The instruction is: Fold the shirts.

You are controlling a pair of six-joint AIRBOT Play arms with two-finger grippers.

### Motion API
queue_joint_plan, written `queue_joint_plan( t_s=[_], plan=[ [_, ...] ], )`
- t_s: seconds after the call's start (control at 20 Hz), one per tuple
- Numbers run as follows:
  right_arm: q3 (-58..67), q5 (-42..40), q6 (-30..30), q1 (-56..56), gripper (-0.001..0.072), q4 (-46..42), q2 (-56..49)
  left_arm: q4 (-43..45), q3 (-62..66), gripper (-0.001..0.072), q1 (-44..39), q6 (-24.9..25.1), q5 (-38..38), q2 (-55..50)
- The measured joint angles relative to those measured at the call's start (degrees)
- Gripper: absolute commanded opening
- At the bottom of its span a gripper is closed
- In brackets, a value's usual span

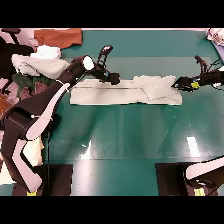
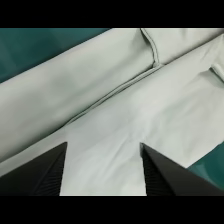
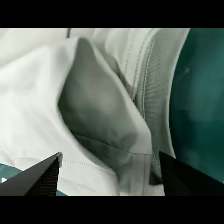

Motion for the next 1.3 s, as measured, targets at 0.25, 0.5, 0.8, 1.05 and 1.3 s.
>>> queue_joint_plan(
  t_s=[0.25, 0.5, 0.8, 1.05, 1.3],
  plan=[
    [0.0, -2.8, 0.6, 0.6, 0.0717, -2.4, -1.8, 0.0, 0.0, 0.0522, 0.0, -0.3, 0.6, 0.0],
    [0.2, -2.9, 1.3, 0.8, 0.0717, -1.7, -4.9, 0.0, 0.0, 0.0523, 0.0, -0.4, 0.8, 0.0],
    [0.1, -3.4, 1.7, 2.5, 0.0583, 2.3, -7.6, -1.7, 0.0, 0.0474, 0.0, -0.5, 1.1, -2.1],
    [0.0, -0.8, 2.2, 2.9, 0.0221, 2.3, -8.1, -4.2, 0.0, 0.0473, -0.2, -0.2, 1.1, -5.2],
    [0.0, 0.6, 2.5, 3.4, 0.0015, 2.8, -8.2, -6.0, 0.0, 0.0391, -0.2, 0.7, 1.7, -6.2]
  ],
)
